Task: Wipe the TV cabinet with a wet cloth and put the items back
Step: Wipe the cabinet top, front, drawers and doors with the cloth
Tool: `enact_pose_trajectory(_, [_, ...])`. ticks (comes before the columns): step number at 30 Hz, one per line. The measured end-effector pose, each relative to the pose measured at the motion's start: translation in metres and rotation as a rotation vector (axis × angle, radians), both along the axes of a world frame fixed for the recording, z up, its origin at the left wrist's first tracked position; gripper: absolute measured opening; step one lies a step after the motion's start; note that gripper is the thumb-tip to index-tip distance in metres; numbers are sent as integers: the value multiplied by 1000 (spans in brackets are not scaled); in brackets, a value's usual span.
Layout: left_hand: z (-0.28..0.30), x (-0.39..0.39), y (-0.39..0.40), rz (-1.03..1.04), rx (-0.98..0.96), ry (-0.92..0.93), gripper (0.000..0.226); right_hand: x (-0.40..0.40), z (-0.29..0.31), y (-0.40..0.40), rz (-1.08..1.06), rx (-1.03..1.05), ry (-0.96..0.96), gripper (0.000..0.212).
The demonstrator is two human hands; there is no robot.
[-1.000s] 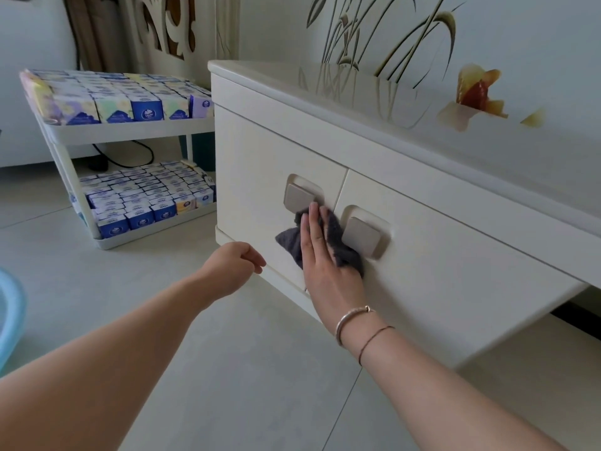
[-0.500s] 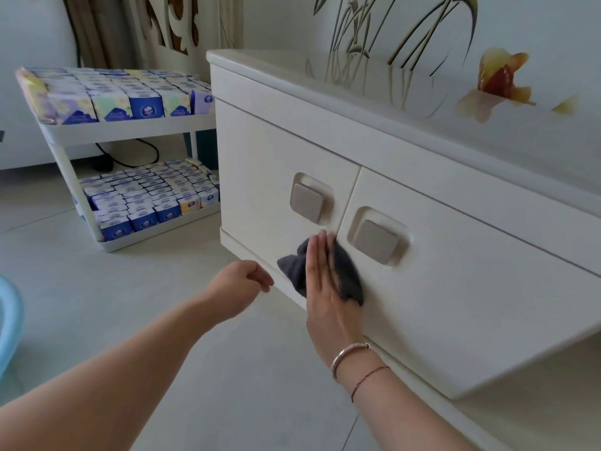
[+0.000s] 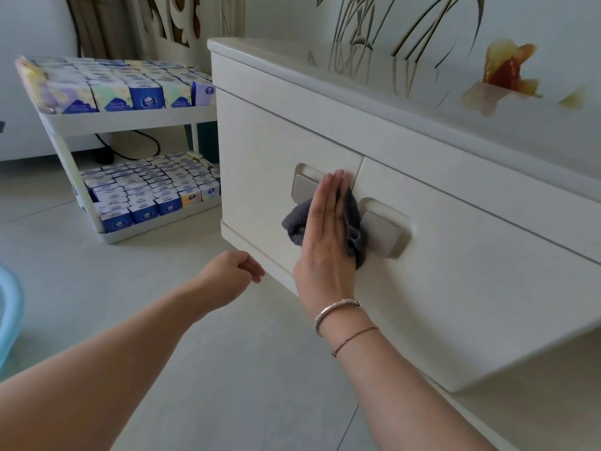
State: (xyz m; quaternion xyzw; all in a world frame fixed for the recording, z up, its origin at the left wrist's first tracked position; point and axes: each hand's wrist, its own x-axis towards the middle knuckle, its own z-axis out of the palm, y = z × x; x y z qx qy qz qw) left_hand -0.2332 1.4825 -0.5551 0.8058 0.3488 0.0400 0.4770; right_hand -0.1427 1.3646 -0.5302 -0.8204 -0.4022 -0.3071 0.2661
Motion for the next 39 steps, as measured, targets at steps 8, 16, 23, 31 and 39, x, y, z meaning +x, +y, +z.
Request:
enact_pose_trajectory(8, [2,-7,1,5,-33,12,39,-32,-90,-44,-100,-230,233,71])
enact_pose_trajectory(16, [14,-21,-7,-155,-440,-54,32,-57,-18,-35,318,136,1169,51])
enact_pose_trajectory(23, [31,-57,4,-189,-612,-121,59,-45,-10,16,154,369,1808,23])
enact_pose_trajectory(31, [63,-92,42,-51,-416,-79,37,-40,18,54,266,-46,2129,52])
enact_pose_trajectory(39, [65,-70,49,237,-344,-69,18,-49,5,32,298,-58,2228,69])
